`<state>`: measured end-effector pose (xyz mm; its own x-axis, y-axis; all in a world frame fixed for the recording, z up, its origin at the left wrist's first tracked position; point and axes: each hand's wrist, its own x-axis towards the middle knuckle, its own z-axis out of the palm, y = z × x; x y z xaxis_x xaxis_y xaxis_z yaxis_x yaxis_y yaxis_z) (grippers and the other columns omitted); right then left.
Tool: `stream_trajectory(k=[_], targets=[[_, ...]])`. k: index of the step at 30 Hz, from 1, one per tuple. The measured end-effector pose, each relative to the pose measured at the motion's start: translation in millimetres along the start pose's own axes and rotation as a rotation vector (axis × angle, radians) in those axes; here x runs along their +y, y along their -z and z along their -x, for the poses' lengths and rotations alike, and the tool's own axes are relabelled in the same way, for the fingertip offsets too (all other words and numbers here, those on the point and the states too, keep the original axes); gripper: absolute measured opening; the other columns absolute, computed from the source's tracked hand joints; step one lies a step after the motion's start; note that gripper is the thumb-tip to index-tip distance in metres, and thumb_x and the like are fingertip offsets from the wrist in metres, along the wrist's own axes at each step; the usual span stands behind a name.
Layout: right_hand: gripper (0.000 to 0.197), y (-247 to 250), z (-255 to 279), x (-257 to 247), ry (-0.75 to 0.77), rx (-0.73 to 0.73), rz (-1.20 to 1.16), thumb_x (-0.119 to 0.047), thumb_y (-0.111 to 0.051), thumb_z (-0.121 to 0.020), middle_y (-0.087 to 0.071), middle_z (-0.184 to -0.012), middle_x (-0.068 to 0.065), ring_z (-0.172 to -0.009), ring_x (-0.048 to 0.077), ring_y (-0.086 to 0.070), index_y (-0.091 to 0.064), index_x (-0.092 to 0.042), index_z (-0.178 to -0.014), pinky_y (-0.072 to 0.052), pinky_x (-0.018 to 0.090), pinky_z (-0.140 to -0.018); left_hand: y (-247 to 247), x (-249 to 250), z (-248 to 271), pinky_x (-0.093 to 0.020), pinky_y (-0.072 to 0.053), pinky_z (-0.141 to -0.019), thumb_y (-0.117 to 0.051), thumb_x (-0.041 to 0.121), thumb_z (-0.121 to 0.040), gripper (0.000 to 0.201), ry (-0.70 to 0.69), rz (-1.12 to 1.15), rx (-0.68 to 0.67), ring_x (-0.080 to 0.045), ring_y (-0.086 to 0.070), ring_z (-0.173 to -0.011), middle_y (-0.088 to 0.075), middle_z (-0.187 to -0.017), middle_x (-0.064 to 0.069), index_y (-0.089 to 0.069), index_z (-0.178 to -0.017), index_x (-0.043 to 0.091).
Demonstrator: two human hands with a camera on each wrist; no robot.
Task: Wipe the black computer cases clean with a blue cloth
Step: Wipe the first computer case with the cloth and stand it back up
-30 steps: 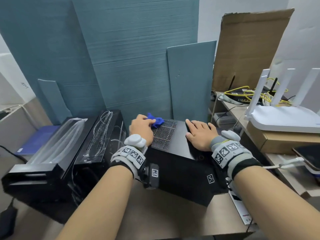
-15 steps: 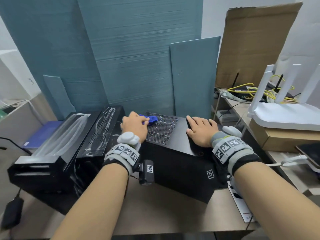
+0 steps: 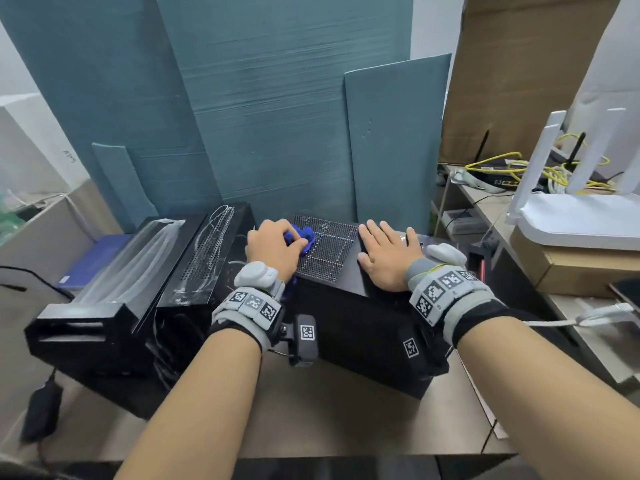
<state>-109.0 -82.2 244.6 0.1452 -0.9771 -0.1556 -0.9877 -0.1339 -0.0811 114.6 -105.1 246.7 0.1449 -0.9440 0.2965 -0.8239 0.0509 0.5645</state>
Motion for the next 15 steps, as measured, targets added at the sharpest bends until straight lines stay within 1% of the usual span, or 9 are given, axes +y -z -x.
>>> stream_trajectory(k=[2,5,6,7,10,11,12,14,15], targets=[[0.061,-1,0,2,-0.011,0.011,0.010,-0.044,-0.014,-0.108,0.013,-0.170,-0.008,-0.156,0.015,0.011,0.007,-0.025,-0.163,0.005,0.057,-0.123,1,1,-1,-0.033,-0.037,-0.081,-0.078,0.039,-0.081,0.020,-0.005,-0.020,0.006,-0.029,-0.052,-0.098,-0.048,-0.083,0.014,-0.064,-0.072,0.027],[0.061,0,-1,0,-0.021,0.001,-0.011,-0.043,-0.014,-0.108,0.014,-0.169,-0.008,-0.156,0.015,0.011,0.007,-0.026,-0.163,0.006,0.057,-0.123,-8,13,18,-0.039,-0.044,-0.087,-0.078,0.039,-0.074,0.016,-0.211,0.073,-0.167,-0.024,-0.053,-0.093,-0.054,-0.083,0.014,-0.066,-0.070,0.029],[0.061,0,0,0,-0.024,0.000,-0.014,-0.043,-0.014,-0.108,0.014,-0.169,-0.008,-0.156,0.015,0.011,0.007,-0.025,-0.163,0.006,0.057,-0.123,-11,15,24,-0.041,-0.044,-0.087,-0.078,0.037,-0.075,0.015,-0.254,0.090,-0.205,-0.023,-0.052,-0.091,-0.055,-0.082,0.014,-0.066,-0.071,0.029],[0.061,1,-1,0,-0.022,-0.001,-0.015,-0.043,-0.014,-0.108,0.014,-0.169,-0.008,-0.156,0.015,0.011,0.007,-0.025,-0.163,0.006,0.057,-0.123,-11,15,23,-0.042,-0.045,-0.087,-0.078,0.035,-0.076,0.014,-0.249,0.083,-0.202,-0.022,-0.051,-0.091,-0.054,-0.082,0.014,-0.065,-0.072,0.030],[0.062,1,0,0,-0.014,-0.013,-0.014,-0.043,-0.013,-0.107,0.014,-0.169,-0.008,-0.156,0.016,0.011,0.007,-0.025,-0.163,0.006,0.057,-0.123,-9,12,14,-0.044,-0.048,-0.087,-0.074,0.029,-0.081,0.012,-0.102,0.027,-0.062,-0.027,-0.053,-0.095,-0.055,-0.087,0.013,-0.063,-0.077,0.033],[0.062,1,0,1,-0.017,-0.010,-0.014,-0.044,-0.013,-0.107,0.014,-0.170,-0.007,-0.156,0.016,0.011,0.007,-0.025,-0.163,0.005,0.057,-0.123,-10,14,16,-0.044,-0.048,-0.086,-0.072,0.025,-0.082,0.011,-0.131,-0.003,-0.050,-0.028,-0.054,-0.094,-0.056,-0.088,0.012,-0.064,-0.080,0.033],[0.062,2,0,2,-0.020,-0.009,-0.016,-0.044,-0.014,-0.107,0.014,-0.170,-0.008,-0.156,0.016,0.011,0.007,-0.025,-0.163,0.005,0.057,-0.123,-12,17,19,-0.044,-0.048,-0.085,-0.070,0.021,-0.083,0.012,-0.235,-0.001,-0.075,-0.027,-0.054,-0.092,-0.058,-0.088,0.012,-0.066,-0.083,0.033],[0.062,3,-1,3,-0.021,-0.021,-0.021,-0.044,-0.014,-0.107,0.014,-0.169,-0.008,-0.156,0.015,0.011,0.007,-0.026,-0.163,0.006,0.057,-0.123,-12,13,30,-0.044,-0.045,-0.085,-0.067,0.017,-0.081,0.016,-0.466,0.033,-0.178,-0.024,-0.056,-0.085,-0.060,-0.087,0.011,-0.070,-0.086,0.031],[0.062,3,-1,3,-0.020,-0.026,-0.024,-0.044,-0.014,-0.107,0.015,-0.169,-0.008,-0.156,0.015,0.012,0.007,-0.026,-0.163,0.006,0.057,-0.123,-8,7,29,-0.043,-0.043,-0.085,-0.066,0.016,-0.080,0.017,-0.509,0.021,-0.186,-0.024,-0.056,-0.084,-0.061,-0.086,0.009,-0.072,-0.087,0.030]])
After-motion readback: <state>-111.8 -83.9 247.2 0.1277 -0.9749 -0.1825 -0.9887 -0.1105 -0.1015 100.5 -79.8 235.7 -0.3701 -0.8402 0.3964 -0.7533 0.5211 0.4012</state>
